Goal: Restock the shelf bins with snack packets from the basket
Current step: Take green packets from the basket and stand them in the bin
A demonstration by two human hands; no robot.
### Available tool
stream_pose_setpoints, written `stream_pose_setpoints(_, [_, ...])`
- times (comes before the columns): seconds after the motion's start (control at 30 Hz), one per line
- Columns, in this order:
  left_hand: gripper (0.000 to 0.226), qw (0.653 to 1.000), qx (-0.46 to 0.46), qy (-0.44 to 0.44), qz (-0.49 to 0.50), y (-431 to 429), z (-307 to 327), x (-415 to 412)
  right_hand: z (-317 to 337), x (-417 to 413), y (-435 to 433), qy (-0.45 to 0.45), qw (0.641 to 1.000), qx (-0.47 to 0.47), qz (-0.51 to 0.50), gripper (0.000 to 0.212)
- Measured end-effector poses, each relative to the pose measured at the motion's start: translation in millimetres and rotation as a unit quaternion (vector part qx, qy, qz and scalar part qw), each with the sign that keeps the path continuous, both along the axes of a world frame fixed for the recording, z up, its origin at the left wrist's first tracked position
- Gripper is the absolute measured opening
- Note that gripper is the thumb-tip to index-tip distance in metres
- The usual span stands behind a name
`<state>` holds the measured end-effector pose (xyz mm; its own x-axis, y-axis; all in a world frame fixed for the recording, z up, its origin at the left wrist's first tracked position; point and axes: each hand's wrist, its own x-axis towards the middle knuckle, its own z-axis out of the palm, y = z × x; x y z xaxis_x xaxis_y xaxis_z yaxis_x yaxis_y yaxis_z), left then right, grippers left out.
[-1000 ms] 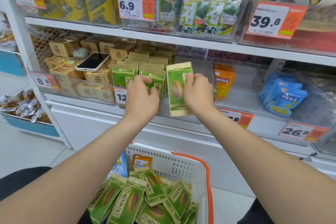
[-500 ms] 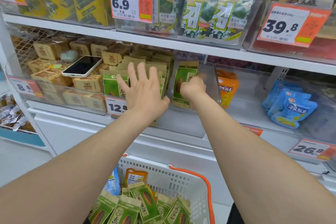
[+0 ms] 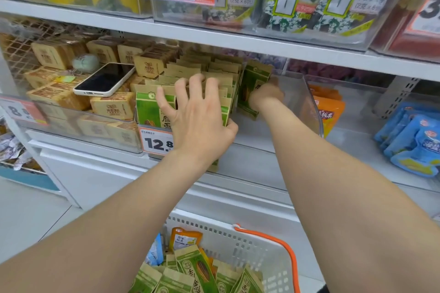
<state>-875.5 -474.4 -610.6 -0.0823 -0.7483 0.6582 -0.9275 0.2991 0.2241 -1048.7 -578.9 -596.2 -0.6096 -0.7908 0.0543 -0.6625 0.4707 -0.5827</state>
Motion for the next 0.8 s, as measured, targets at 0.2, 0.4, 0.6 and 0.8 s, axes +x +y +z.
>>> stream_pose_setpoints(0.2, [0.069, 1.000, -0.001, 0.010, 0.001, -2, -1, -3, -1, -5, 1, 0.025, 0.999, -0.039, -0.025, 0.069])
stream_pose_setpoints(0.4, [0.070, 1.000, 0.005, 0.011, -0.001, 0, 0, -2, -4, -3, 6, -0.055, 0.997, -0.052, 0.012, 0.067])
stream_pose_setpoints(0.6, [0.084, 1.000, 0.015, 0.007, -0.009, 6, 1, -1, 3, 5, 23, -0.025, 0.995, 0.072, 0.062, 0.051])
stream_pose_setpoints(0.8, [0.101, 0.999, 0.037, 0.028, -0.023, 22, 14, 4, 21, 15, 76, 0.076, 0.984, 0.036, 0.156, 0.030])
